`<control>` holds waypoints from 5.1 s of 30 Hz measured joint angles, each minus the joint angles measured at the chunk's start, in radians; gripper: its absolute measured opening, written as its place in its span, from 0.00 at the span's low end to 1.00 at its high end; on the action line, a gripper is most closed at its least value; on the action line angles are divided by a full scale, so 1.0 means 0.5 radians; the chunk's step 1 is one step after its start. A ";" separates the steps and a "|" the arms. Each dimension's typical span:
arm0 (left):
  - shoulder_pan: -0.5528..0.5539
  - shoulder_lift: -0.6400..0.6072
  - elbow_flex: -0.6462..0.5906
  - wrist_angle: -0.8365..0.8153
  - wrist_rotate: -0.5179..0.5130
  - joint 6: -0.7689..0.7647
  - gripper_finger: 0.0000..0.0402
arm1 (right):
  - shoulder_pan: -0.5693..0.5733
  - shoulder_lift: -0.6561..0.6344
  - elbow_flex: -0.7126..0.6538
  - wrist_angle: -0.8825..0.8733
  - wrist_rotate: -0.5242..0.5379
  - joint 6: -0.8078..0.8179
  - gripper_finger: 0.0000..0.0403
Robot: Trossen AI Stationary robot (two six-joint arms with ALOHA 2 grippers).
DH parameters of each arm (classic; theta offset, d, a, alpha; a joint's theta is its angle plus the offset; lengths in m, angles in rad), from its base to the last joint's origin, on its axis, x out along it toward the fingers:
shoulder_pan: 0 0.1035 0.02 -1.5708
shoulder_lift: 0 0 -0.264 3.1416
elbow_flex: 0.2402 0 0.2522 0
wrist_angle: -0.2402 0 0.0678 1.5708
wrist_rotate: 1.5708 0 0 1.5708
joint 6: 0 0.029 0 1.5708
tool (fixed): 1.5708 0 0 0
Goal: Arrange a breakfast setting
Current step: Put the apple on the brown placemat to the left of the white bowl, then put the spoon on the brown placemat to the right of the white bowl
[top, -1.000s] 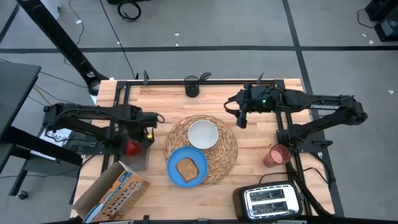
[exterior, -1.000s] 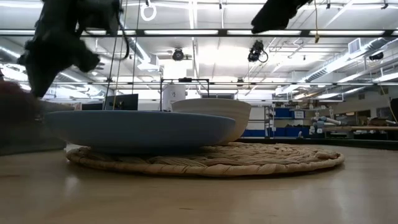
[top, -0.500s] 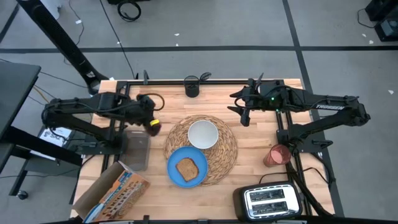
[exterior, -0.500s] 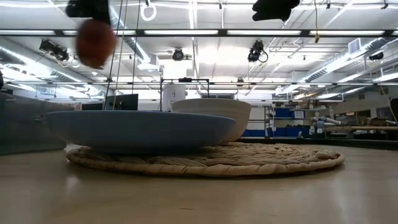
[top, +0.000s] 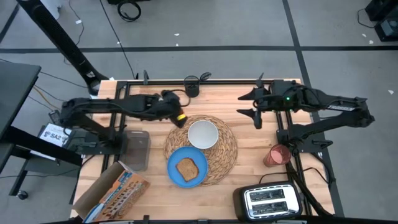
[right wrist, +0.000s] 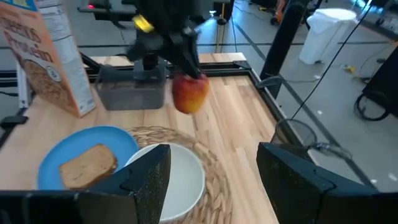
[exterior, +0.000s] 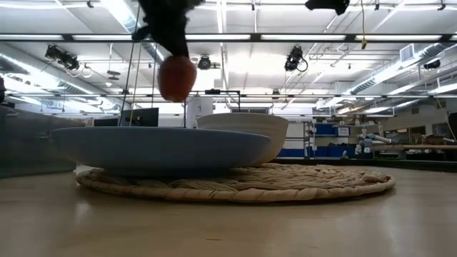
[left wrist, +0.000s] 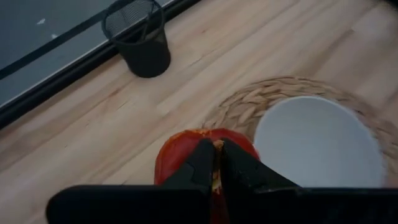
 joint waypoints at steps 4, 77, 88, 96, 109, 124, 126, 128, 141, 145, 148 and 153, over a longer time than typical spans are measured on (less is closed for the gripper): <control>0.044 0.154 -0.007 0.006 -0.049 -0.035 0.06 | 0.045 -0.074 0.000 -0.107 -0.001 0.101 0.61; -0.102 -0.473 -0.611 0.710 0.450 -0.154 0.44 | -0.456 0.873 0.003 0.663 0.317 1.810 0.66; -0.081 -0.928 -0.608 0.885 0.534 0.257 0.44 | -0.772 1.516 0.002 1.361 0.424 2.245 0.62; -0.046 -1.177 -0.609 0.802 0.596 0.446 0.44 | -0.835 1.751 0.081 1.516 0.587 2.321 0.62; 0.003 -1.380 -0.610 0.677 0.610 0.552 0.44 | -0.848 1.999 0.176 1.724 0.756 2.399 0.57; 0.002 -1.392 -0.610 0.545 0.613 0.501 0.44 | -0.847 2.055 0.177 1.938 0.832 2.364 0.17; 0.002 -1.392 -0.610 0.545 0.613 0.498 0.44 | -0.847 2.055 0.177 1.948 0.832 2.341 0.12; 0.002 -1.392 -0.610 0.545 0.613 0.498 0.44 | -0.847 2.048 0.177 1.978 0.841 2.345 0.07; 0.002 -1.392 -0.610 0.546 0.613 0.515 0.44 | -0.783 1.792 0.271 1.876 0.933 1.965 0.02; 0.001 -1.387 -0.610 0.539 0.592 0.597 0.44 | -0.717 1.591 0.302 1.681 0.920 1.942 0.02; 0.001 -1.349 -0.610 0.541 0.540 0.657 0.44 | -0.639 1.382 0.349 1.311 0.810 1.946 0.02; 0.001 -1.244 -0.610 0.545 0.529 0.740 0.44 | -0.507 0.996 0.491 0.348 0.479 2.044 0.02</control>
